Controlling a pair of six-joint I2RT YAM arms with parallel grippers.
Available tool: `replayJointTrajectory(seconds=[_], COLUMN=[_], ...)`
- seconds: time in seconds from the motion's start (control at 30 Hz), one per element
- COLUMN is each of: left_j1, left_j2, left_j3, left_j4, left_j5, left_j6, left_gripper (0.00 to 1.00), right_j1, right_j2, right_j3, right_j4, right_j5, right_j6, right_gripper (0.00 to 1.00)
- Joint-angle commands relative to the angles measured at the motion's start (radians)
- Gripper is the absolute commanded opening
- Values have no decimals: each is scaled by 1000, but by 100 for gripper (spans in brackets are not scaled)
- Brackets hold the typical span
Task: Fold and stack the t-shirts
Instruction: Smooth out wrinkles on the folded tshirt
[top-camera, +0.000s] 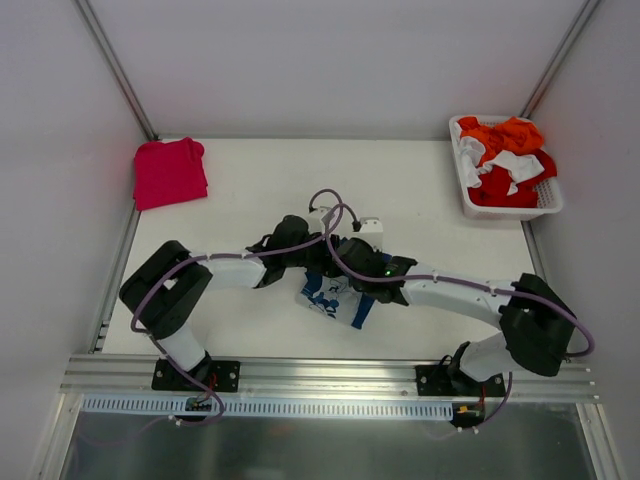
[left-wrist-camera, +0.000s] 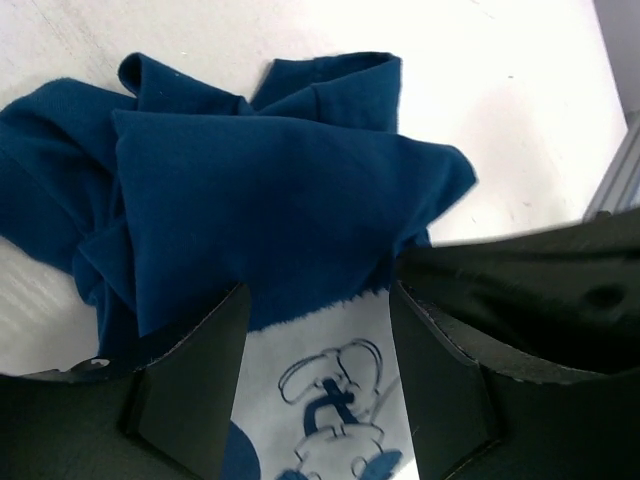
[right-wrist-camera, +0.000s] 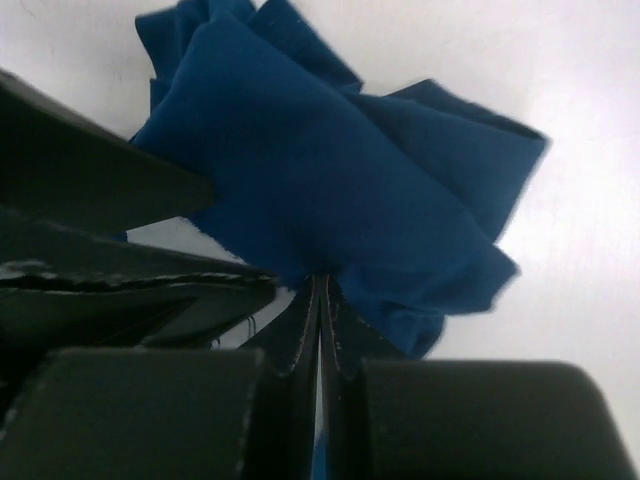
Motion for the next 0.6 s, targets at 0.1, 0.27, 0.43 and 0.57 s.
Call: replayJointTrajectory(seconds=[0.1, 0.27, 0.43, 0.57], left_j1=[2, 4, 22, 28], left_j2=[111, 181, 188, 104], left_j3=[81, 133, 57, -40], left_j4=[99, 19, 28, 33], left_j5=[11, -40, -92, -138], left_j6=[2, -4, -44, -79], left_gripper=[57, 54, 52, 51], right_j1=[-65, -90, -95, -95], right_j2=[95, 126, 127, 91], right_j3=[-23, -31, 0, -5], right_j4=[158, 120, -55, -134], right_j5=[-152, -171, -122, -82], right_j6=[7, 25, 87, 116], right_gripper=[1, 1, 1, 0])
